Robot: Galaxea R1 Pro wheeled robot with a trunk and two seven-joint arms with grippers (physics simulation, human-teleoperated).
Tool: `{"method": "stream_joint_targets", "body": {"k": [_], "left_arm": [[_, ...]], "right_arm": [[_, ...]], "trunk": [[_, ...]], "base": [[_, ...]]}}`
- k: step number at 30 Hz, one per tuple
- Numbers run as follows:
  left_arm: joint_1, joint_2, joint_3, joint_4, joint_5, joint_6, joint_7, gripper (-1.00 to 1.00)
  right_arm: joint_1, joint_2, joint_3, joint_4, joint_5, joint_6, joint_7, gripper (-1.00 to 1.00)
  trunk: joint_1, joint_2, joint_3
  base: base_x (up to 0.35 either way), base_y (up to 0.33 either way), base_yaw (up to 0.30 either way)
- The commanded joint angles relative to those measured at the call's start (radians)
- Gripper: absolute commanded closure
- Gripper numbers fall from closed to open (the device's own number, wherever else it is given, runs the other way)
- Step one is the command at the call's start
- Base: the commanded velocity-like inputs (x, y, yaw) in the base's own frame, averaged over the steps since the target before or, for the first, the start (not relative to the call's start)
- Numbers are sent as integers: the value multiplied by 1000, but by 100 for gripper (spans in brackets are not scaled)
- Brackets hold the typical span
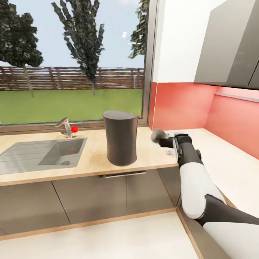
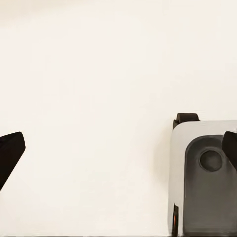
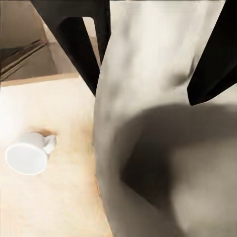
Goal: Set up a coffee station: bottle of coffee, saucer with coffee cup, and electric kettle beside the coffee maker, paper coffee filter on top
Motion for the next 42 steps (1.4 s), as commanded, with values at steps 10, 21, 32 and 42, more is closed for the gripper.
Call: {"method": "stream_joint_targets", "body": {"k": [10, 21, 32, 42], "left_arm": [[24, -2, 3, 1, 1, -3, 54, -100], [27, -7, 3, 27, 1, 15, 60, -100], [48, -6, 5, 62, 2, 16, 60, -100], [53, -14, 6, 66, 4, 16, 112, -100]], "right_arm": [[-2, 1, 124, -140, 13, 200, 53, 100], [-2, 1, 128, -144, 17, 232, 52, 100], [-3, 1, 310, -317, 18, 276, 49, 100], [-3, 1, 317, -225, 13, 272, 53, 100]], "trunk": [[1, -2, -2], [1, -2, 9], [1, -2, 26], [1, -2, 41]], "base": [[117, 0, 0], [328, 0, -31], [337, 0, -121], [324, 0, -161]]}}
